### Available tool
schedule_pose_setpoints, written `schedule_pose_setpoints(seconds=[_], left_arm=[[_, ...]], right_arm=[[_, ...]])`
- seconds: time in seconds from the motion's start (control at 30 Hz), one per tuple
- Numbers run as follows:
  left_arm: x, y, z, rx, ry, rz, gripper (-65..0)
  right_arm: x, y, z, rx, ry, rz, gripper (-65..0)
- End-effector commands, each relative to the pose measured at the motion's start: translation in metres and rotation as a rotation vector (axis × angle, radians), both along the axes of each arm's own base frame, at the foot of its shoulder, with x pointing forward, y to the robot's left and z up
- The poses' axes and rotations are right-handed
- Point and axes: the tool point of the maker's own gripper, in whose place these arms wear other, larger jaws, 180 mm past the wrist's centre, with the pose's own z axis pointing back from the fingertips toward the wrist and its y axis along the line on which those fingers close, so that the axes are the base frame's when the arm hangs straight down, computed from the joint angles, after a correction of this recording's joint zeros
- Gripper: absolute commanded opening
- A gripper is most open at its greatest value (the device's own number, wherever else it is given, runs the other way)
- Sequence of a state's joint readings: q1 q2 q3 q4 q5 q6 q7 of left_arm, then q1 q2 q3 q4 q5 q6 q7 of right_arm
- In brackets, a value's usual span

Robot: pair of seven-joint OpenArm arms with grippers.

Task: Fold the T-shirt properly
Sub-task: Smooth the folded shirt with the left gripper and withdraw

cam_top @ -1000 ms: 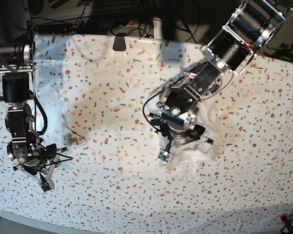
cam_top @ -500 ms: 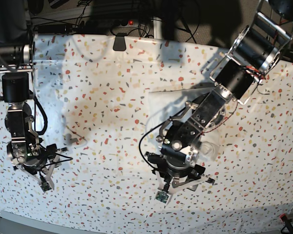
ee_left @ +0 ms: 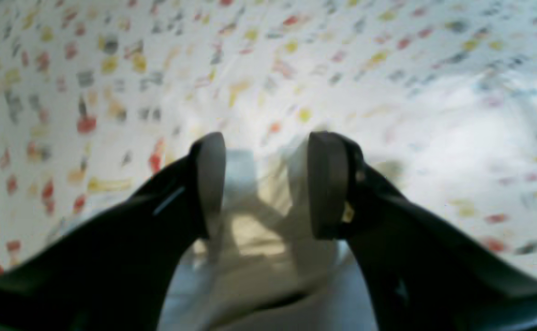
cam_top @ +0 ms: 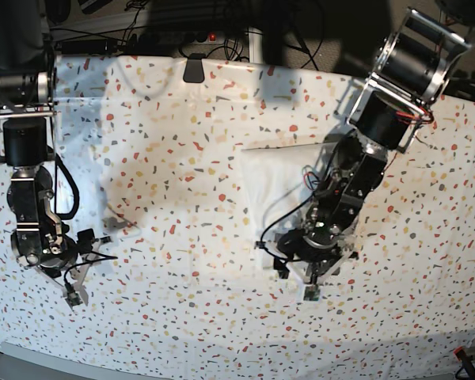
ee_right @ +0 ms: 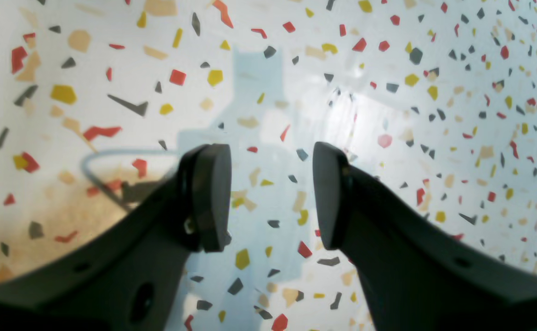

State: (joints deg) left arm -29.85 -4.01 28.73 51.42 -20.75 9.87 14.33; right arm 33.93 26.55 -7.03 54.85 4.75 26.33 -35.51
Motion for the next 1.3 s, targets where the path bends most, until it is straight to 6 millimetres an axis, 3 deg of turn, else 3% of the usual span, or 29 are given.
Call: schedule_pose_setpoints(seconds=[0.0, 0.07, 0.17, 0.43, 0.6, 0.77, 0.9, 1.07, 1.17, 1.27], left_arm=[[0.01, 0.001, 0.009, -0.018, -0.031, -0.004, -36.7], [0.004, 0.007, -0.013, -0.013, 0.004, -0.019, -36.7], [0.0, 0.013, -0.026, -0.01, -0.005, -0.016, -36.7], [0.003, 0.013, -0.013, -0.024, -0.128, -0.01, -36.7], [0.02, 0.012, 0.008, 0.054, -0.153, -0.047, -36.7], [0.041, 0.006, 0.044, 0.051, -0.18, -0.057, -37.3], [0.046, 0.002, 0.073, 0.052, -0.191, -0.081, -37.5], [0.033, 0.009, 0.091, 0.119, -0.073, -0.149, -37.5], [0.025, 0.029, 0.11, 0.164, -0.108, -0.162, -37.5], [0.009, 0.054, 0.12, 0.216, -0.153, -0.163, -37.5]], right_arm=[[0.014, -0.004, 0.025, 0.001, -0.072, -0.004, -36.4], [0.016, -0.003, 0.027, 0.005, -0.085, 0.001, -36.4], [0.017, -0.002, 0.029, 0.007, -0.096, 0.005, -36.4], [0.016, -0.003, 0.028, 0.005, -0.089, 0.003, -36.4], [0.018, -0.002, 0.031, 0.008, -0.108, 0.009, -36.4], [0.026, 0.002, 0.041, 0.022, -0.161, 0.025, -36.4], [0.028, 0.009, 0.044, 0.086, -0.171, 0.021, -36.4], [0.017, 0.011, 0.03, 0.129, -0.077, -0.011, -36.4], [0.017, 0.011, 0.029, 0.129, -0.077, -0.005, -36.4], [0.016, 0.029, 0.03, 0.144, -0.087, 0.109, -36.4]])
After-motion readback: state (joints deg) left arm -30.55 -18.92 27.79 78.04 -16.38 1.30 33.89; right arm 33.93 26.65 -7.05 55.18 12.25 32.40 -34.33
